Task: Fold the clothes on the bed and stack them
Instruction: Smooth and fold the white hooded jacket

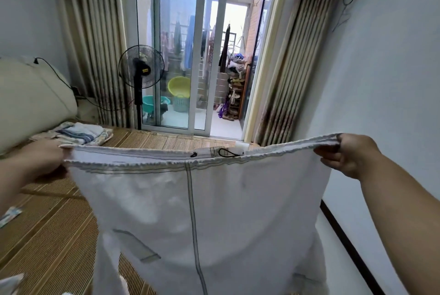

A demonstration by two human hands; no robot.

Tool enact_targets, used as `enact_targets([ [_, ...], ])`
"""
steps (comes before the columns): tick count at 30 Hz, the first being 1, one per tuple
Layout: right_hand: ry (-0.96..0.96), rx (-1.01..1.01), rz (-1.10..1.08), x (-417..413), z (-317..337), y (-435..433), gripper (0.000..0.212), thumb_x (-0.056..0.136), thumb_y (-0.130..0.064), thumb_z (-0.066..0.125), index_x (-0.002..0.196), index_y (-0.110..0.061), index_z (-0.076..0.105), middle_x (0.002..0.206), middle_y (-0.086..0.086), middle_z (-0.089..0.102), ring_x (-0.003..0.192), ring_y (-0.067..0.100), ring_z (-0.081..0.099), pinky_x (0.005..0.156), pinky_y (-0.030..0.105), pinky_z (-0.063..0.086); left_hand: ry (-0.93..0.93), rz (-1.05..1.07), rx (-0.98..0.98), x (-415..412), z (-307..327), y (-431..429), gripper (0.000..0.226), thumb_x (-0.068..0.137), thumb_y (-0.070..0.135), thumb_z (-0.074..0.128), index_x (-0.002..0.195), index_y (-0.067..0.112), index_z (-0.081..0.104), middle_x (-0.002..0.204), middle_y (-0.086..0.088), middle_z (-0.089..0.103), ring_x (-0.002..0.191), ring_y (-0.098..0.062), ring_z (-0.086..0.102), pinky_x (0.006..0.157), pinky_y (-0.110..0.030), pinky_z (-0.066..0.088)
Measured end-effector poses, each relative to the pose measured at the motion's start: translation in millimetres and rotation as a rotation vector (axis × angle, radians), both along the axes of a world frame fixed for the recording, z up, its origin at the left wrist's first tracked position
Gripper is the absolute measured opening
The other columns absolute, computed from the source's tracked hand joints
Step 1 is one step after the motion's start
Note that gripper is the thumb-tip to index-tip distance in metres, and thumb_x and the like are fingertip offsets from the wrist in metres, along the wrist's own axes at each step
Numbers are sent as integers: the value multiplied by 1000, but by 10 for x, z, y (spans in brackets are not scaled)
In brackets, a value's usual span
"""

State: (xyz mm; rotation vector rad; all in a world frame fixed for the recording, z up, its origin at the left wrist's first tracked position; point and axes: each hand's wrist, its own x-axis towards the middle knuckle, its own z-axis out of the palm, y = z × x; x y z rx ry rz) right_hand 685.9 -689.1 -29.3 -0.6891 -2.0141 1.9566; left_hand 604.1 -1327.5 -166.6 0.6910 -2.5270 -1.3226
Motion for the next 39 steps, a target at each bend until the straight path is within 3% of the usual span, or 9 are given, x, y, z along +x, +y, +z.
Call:
enact_targets([
  [3,-33,-74,-22,-161,-71,37,36,100,-7,23,88,-8,56,90,10,64,82,25,66,85,39,45,-90,-23,162,175,135,385,13,94,9,54,98,4,65,71,-20,67,54,-27,62,46,-26,48],
  [8,-113,-206,18,-507,-192,110,37,103,-21,19,101,-11,55,104,12,61,120,32,54,109,50,27,-55,9,364,5,150,800,30,99,-1,38,110,19,58,95,-12,64,49,-14,65,36,-19,45],
  [13,-35,-345,13,-997,-319,160,42,101,-35,22,121,-12,50,126,13,57,134,30,42,113,58,8,110,98,517,-549,83,1176,24,95,-2,47,101,18,58,88,-8,68,46,-12,62,36,-14,42],
  [16,68,-405,-51,-1279,-300,169,57,99,-50,22,139,-14,42,136,9,53,126,28,50,110,62,9,186,148,525,-872,193,1341,21,94,4,45,102,15,62,110,-12,62,67,-22,59,32,-15,42],
  [20,234,-464,-69,-1653,-144,180,61,98,-58,22,139,-17,41,124,7,61,103,26,60,110,64,6,302,205,533,-1225,536,1436,22,93,1,44,91,14,62,103,-13,61,85,-28,62,40,-25,50],
  [23,356,-526,-90,-1874,47,189,55,98,-56,26,135,-19,44,115,4,66,95,23,65,110,63,8,433,191,582,-1397,855,1467,30,93,2,36,78,16,56,95,-9,63,91,-28,62,66,-35,53],
  [26,448,-591,-73,-1986,229,204,55,98,-57,27,132,-20,48,110,3,69,96,21,68,111,62,11,567,168,623,-1475,1105,1468,26,88,3,40,72,17,55,95,-11,65,97,-28,63,61,-32,51],
  [31,533,-636,-49,-1963,318,280,57,98,-57,22,123,-18,54,99,1,73,95,21,70,111,61,12,658,113,490,-1497,1188,1457,29,87,9,48,107,14,68,109,-15,67,96,-27,66,83,-36,55],
  [39,336,-558,-210,-1459,-439,318,43,100,-48,33,130,-21,51,128,4,59,87,19,64,101,55,37,527,55,545,-966,492,1562,25,88,0,48,93,19,64,80,-2,65,74,-13,62,49,-14,50],
])
